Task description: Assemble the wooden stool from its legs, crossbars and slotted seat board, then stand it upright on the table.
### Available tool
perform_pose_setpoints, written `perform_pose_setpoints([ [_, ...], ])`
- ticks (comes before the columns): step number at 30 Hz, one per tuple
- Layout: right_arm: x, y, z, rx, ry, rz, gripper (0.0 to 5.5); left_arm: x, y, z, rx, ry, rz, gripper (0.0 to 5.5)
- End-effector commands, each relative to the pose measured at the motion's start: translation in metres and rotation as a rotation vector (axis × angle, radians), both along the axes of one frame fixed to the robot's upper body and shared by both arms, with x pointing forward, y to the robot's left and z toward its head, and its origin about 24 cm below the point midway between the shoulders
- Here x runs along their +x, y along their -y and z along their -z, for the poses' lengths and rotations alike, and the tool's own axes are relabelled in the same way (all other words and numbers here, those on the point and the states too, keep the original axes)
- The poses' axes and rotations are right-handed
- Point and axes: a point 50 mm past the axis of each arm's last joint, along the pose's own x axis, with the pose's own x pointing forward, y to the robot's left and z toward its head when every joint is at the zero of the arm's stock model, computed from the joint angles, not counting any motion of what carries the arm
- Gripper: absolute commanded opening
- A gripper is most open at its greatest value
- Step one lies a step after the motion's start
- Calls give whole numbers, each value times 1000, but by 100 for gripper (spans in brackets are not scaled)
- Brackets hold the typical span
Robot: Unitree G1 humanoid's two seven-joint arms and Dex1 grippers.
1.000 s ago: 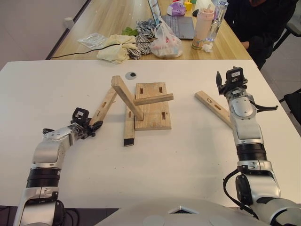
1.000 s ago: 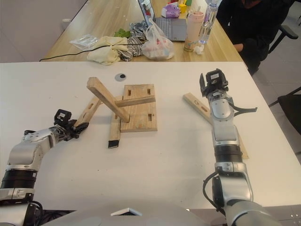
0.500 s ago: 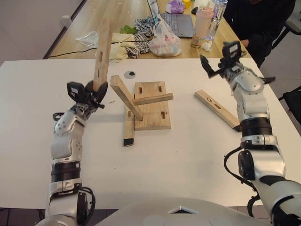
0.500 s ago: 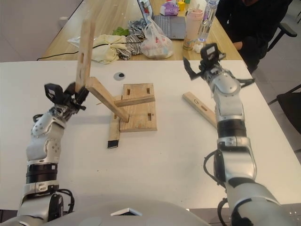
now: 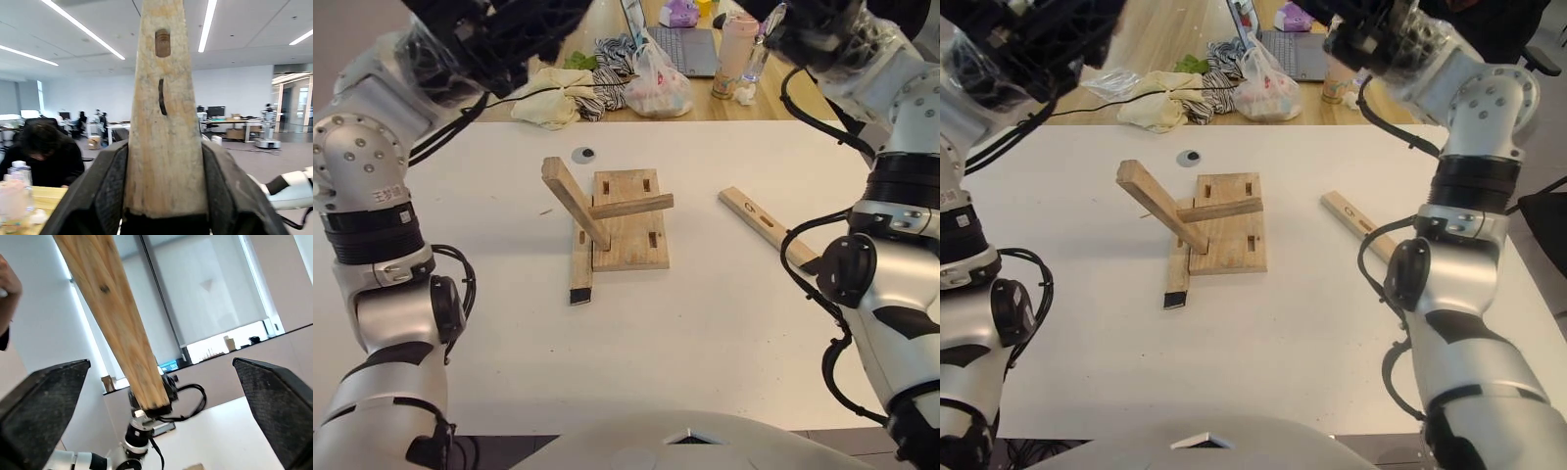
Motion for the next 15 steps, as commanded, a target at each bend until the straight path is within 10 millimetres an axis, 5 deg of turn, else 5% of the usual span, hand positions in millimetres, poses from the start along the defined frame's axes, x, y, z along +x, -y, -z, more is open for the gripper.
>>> perform_pose_setpoints([
  [1,-17,5,-14,115,-1,-122,540,-3,13,14,82,-41,44,200],
  [6,-20,5,-9,128,-38,-100,540,-6,21,32,165,-72,45,200],
  [15,-9,14,-9,179,-87,-18,392,-1,19,51,211,-96,-11,200],
])
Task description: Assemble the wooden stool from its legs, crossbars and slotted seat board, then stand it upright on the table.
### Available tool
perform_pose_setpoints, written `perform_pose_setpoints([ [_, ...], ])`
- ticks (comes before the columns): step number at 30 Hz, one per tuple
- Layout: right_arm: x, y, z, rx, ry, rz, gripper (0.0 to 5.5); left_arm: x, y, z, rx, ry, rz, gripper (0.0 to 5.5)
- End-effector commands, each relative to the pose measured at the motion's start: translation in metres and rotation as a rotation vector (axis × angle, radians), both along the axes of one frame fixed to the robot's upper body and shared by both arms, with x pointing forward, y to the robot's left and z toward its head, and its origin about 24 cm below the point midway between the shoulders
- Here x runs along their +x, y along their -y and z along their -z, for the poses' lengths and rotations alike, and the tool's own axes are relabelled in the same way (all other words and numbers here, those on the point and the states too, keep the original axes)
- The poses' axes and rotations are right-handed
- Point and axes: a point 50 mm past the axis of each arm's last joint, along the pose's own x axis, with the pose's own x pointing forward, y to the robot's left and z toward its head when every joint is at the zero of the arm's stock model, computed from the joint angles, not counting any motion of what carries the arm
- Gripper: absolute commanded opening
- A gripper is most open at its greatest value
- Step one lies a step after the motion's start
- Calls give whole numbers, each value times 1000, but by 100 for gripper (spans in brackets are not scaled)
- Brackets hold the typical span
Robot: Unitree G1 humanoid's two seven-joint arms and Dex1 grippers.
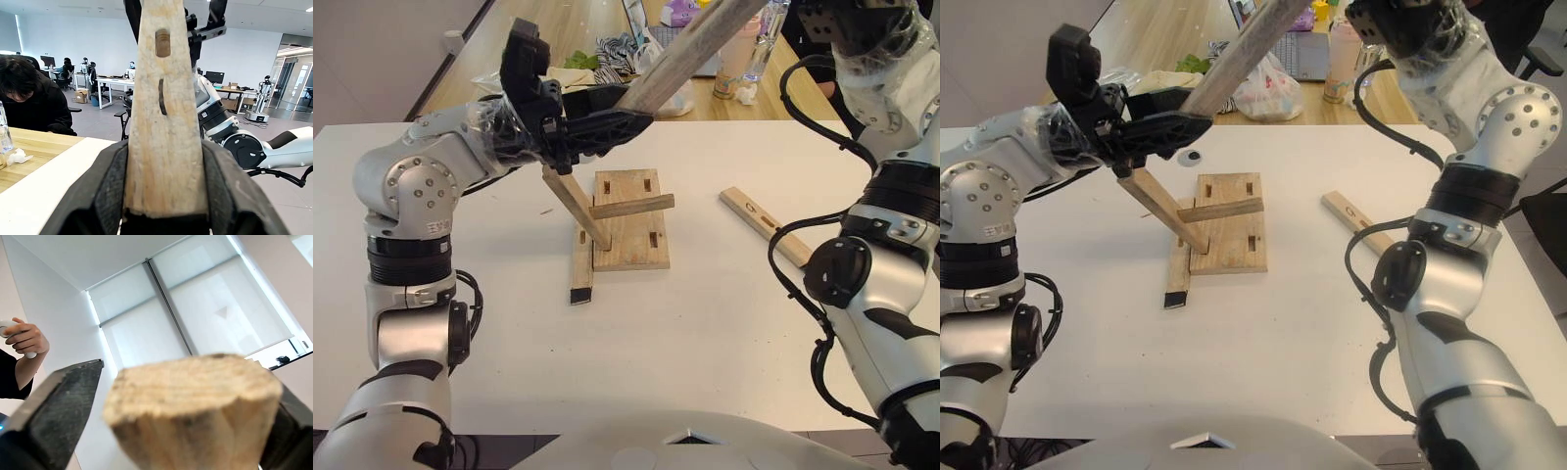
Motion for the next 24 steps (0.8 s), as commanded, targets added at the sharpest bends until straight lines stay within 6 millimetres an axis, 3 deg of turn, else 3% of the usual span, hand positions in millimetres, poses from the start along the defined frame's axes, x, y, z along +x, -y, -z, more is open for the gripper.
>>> perform_pose_setpoints([
  [1,-2,4,-5,15,13,-2,378,2,-2,1,-1,5,-15,200],
  [9,-10,-3,-2,-47,66,-20,248,9,-6,-2,-52,-20,-47,200],
  [13,-7,-4,-4,-64,90,44,234,12,-9,-4,-85,-13,-69,200],
  [15,-4,-3,-5,-62,97,85,226,13,-9,-4,-93,-9,-74,255],
  [20,7,2,-2,-119,122,226,217,15,-10,-5,-108,6,-93,326],
  [24,19,20,3,-130,122,345,204,13,-18,-12,-160,15,-102,381],
])
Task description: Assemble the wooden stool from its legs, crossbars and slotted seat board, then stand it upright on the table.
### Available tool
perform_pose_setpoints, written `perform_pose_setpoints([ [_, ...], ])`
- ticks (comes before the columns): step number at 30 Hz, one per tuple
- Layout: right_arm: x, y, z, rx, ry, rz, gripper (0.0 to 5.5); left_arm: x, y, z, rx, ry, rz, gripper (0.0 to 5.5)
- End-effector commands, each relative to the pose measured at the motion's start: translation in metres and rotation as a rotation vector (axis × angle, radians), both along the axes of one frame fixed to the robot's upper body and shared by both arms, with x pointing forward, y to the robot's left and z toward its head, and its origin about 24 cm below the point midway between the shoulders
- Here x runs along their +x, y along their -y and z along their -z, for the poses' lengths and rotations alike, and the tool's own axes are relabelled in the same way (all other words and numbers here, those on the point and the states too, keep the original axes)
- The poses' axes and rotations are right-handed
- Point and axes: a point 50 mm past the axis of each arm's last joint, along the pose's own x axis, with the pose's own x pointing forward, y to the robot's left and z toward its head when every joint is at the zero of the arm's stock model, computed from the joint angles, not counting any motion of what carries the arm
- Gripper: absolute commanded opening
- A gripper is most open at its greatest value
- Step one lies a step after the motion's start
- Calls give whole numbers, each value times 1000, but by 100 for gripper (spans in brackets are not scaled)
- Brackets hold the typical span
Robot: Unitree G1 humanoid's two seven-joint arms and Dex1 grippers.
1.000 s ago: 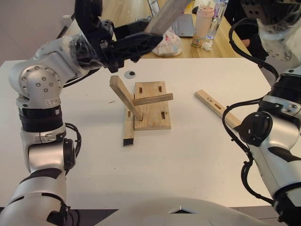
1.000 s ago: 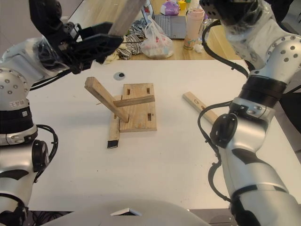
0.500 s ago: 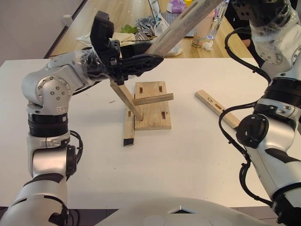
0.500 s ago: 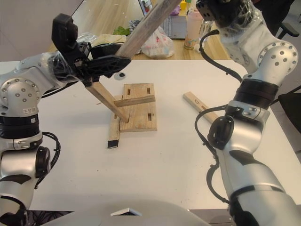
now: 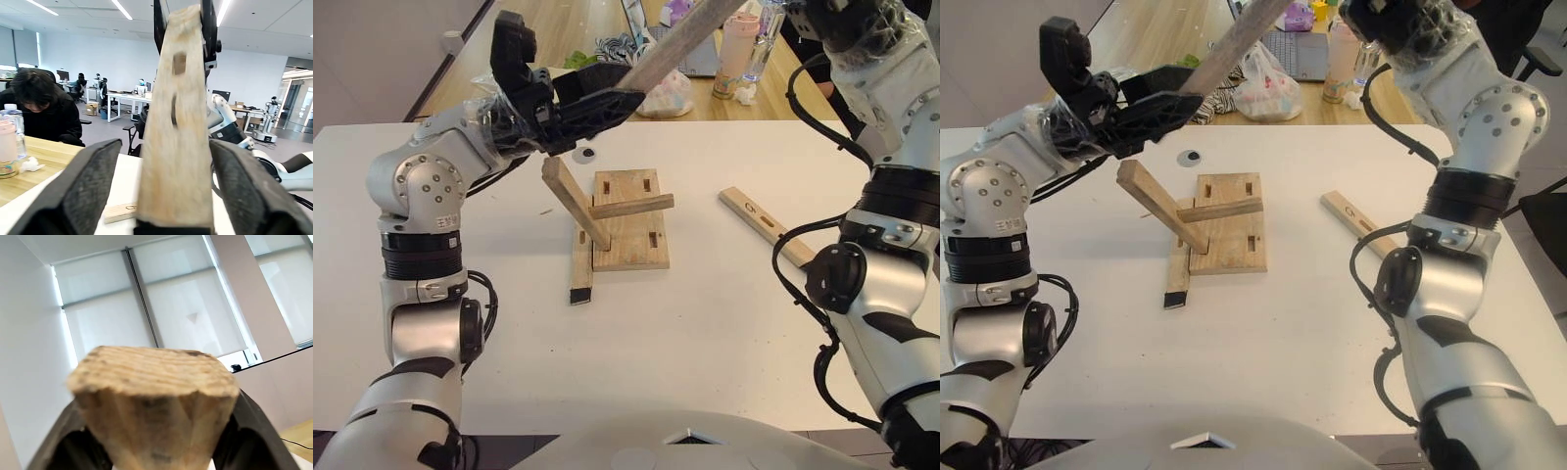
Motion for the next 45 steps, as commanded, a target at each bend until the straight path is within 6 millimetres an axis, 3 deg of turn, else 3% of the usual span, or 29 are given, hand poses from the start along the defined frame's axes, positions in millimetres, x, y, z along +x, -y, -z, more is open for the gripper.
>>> perform_pose_setpoints([
  [1,9,20,4,-38,23,124,204,2,-11,-14,-65,27,-50,401],
  [6,18,28,41,-174,15,225,204,7,-34,-19,-173,11,-151,404],
  [11,20,25,105,-338,-50,237,204,9,-37,-15,-177,-10,-168,404],
  [15,18,24,131,-356,-103,229,204,10,-38,-13,-178,-20,-169,404],
  [23,15,20,150,-299,-200,190,204,13,-41,-9,-192,-43,-191,404],
  [32,11,23,187,-407,-278,207,204,12,-39,-6,-192,-59,-194,404],
  [36,7,25,177,-517,-191,166,204,10,-38,-2,-191,-67,-207,404],
  [45,-15,2,166,-887,102,-91,203,-1,-24,21,-167,-110,-227,404],
])
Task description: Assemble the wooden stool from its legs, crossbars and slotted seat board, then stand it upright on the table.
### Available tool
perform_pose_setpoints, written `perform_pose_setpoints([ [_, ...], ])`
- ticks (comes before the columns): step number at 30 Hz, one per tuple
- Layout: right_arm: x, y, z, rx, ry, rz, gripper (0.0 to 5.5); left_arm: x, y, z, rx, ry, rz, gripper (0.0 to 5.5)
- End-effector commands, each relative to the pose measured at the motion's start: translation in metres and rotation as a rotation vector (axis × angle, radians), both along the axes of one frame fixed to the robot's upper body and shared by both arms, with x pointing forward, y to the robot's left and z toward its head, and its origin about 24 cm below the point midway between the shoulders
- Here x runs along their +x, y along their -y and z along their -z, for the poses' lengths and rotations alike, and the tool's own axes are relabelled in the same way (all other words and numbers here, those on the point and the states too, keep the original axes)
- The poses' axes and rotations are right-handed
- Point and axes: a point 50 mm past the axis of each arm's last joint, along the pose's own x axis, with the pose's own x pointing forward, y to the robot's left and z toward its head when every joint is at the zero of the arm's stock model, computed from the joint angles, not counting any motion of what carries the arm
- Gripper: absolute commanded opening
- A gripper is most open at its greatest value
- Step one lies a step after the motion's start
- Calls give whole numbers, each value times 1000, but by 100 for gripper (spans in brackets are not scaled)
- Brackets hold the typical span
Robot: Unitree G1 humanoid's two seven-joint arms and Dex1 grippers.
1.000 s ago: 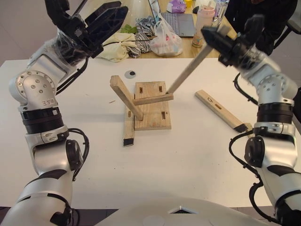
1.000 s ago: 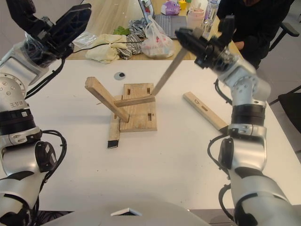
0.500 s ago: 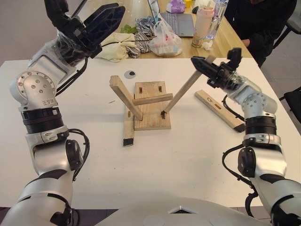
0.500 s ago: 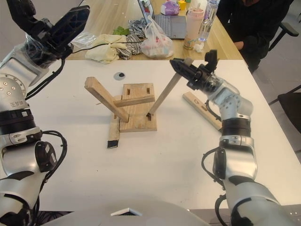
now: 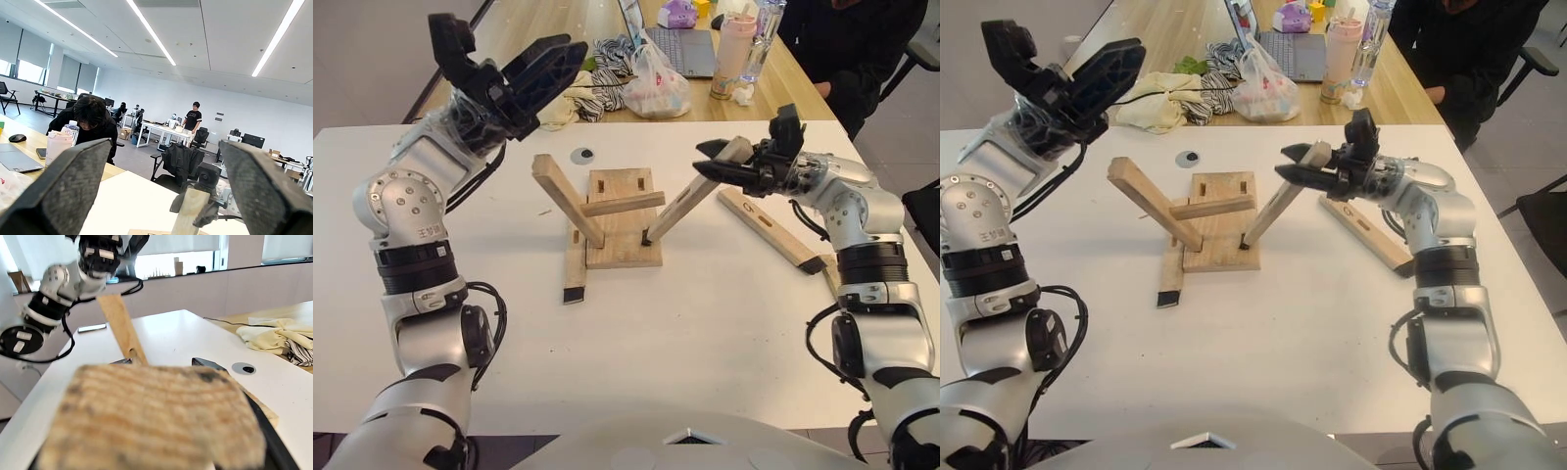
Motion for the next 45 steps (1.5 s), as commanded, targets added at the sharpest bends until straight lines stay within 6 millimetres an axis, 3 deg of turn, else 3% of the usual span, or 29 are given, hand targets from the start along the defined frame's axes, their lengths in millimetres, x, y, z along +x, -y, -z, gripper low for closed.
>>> perform_pose_setpoints([
  [1,-5,-6,11,-139,-11,-69,203,-6,7,12,9,-29,0,404],
  [8,5,-13,-9,-264,43,-114,203,-10,10,35,12,-79,-63,404],
  [13,10,-17,-10,-433,15,-141,203,-12,13,56,-10,-134,-119,404],
  [22,23,-33,-35,-548,-90,-146,203,-22,26,67,-87,-145,-156,404],
  [28,18,-47,-32,-624,-78,-210,203,-27,28,75,-111,-158,-188,404],
  [45,-4,-83,-11,-598,-150,-237,203,-25,30,79,-102,-165,-219,404],
])
